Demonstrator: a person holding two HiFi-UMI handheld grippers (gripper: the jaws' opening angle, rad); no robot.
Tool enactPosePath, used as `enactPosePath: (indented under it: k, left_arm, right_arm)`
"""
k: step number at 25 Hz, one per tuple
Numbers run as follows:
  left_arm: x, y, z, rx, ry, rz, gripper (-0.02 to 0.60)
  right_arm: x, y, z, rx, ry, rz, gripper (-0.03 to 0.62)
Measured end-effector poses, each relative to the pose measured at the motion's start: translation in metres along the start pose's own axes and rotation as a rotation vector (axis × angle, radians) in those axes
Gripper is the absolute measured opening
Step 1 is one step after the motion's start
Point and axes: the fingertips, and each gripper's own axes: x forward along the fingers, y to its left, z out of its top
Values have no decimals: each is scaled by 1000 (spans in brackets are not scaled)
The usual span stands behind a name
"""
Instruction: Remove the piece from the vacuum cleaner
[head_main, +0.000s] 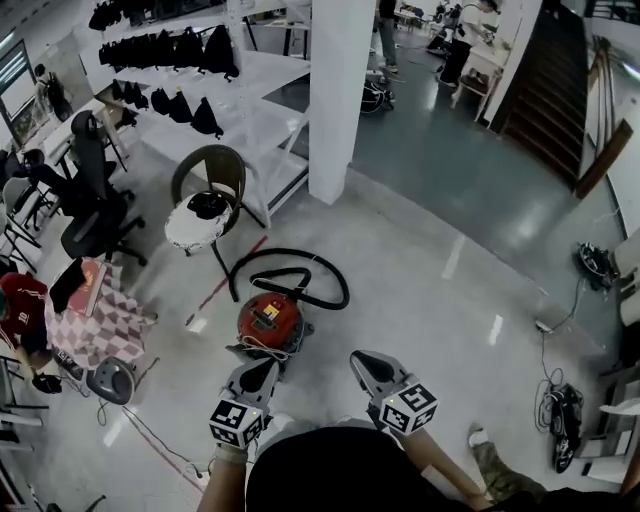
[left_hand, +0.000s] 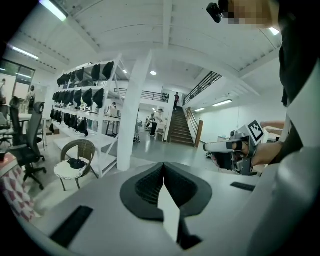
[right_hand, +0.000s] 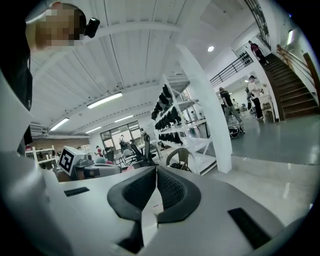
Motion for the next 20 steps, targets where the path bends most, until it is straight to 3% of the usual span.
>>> enactPosePath:
  k: [12, 20]
  left_arm:
    - [-94, 139, -56, -123, 32, 205, 18]
    - [-149, 179, -100, -249, 111, 345, 18]
  right_arm:
    - [141, 71, -49, -90, 195, 114, 35]
    - [206, 119, -94, -87, 382, 239, 53]
